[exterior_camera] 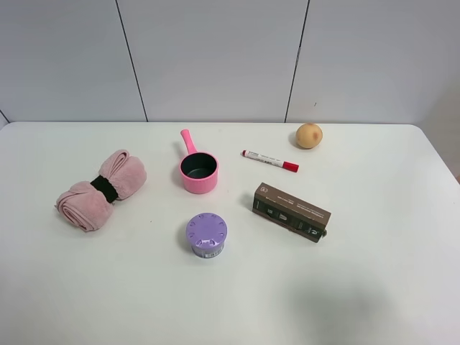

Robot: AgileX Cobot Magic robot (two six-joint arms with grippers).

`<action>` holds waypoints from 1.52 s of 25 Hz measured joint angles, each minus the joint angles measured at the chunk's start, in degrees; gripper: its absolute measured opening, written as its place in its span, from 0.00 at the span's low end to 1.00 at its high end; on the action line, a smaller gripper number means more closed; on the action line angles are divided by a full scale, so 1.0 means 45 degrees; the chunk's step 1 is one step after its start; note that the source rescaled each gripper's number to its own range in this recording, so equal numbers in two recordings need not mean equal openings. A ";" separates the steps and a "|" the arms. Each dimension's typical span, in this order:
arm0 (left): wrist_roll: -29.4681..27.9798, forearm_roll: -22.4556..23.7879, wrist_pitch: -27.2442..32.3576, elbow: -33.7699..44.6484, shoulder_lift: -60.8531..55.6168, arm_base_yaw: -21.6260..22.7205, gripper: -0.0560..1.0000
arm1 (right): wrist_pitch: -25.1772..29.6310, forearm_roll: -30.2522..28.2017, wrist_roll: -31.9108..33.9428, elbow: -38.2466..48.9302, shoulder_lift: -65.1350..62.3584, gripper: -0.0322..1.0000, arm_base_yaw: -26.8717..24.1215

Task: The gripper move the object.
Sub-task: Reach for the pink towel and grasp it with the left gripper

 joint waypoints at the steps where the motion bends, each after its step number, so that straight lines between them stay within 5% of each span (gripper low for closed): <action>1: 0.0000 -0.0011 0.0000 -0.0345 0.0385 0.0000 1.00 | 0.0000 0.0000 0.0000 0.0000 0.0000 1.00 0.0000; 12: 0.1040 -0.0021 -0.0012 -0.4337 0.4935 0.0000 1.00 | 0.0000 0.0000 0.0000 0.0000 0.0000 1.00 0.0000; 22: 0.2570 -0.0640 -0.0147 -0.5312 0.9255 -0.0045 1.00 | 0.0000 0.0000 0.0000 0.0000 0.0000 1.00 0.0000; 29: 0.4302 -0.0858 -0.1517 -0.5312 1.1850 -0.0651 1.00 | 0.0000 0.0000 0.0000 0.0000 0.0000 1.00 0.0000; 38: 0.5054 -0.0734 -0.3874 -0.5312 1.4508 -0.1713 1.00 | 0.0000 0.0000 0.0000 0.0000 0.0000 1.00 0.0000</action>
